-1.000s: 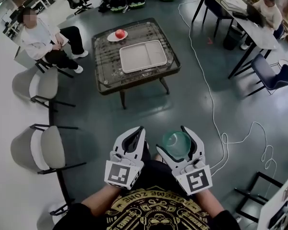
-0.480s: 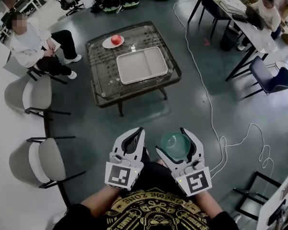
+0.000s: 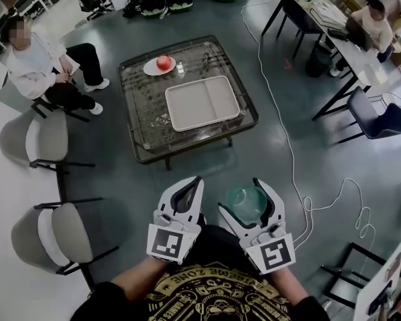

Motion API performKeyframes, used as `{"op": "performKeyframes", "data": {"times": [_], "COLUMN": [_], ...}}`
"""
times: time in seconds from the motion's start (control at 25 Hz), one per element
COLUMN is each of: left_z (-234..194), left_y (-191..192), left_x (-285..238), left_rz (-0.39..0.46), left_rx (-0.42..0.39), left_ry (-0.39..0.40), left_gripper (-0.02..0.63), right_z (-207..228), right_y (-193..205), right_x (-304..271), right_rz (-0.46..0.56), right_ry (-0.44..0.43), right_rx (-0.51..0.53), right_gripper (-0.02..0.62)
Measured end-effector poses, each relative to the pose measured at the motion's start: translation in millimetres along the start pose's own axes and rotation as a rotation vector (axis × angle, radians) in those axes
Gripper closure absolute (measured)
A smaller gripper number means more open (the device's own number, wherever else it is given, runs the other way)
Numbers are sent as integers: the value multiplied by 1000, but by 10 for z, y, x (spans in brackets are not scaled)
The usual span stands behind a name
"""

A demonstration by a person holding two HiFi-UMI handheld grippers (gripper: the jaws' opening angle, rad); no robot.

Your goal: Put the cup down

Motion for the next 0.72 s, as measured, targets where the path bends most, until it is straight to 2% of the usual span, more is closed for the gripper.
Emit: {"op": "performKeyframes", "data": {"times": [0.4, 0.72], "left_z": [-565, -873], "left_y": [-87, -137], "left_x": [-202, -220], "left_rz": [34, 52], "left_rx": [-19, -26], "left_ry": [33, 16], "left_gripper": [606, 606], "right_z": [51, 16], "right_y": [-120, -177], "right_x": [-536, -824], "right_rz": [0, 2], "right_ry": [71, 59], "right_rx": [69, 90], "right_gripper": [206, 206]}}
Point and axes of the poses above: the fingertips, and each gripper's own axes: x backward along the fingers, z to its right, y out of its underside, the point moved 7 cm from there along x, backward along the fingers, and after that the axes turned 6 degrees about z, right-handed, at the moved point
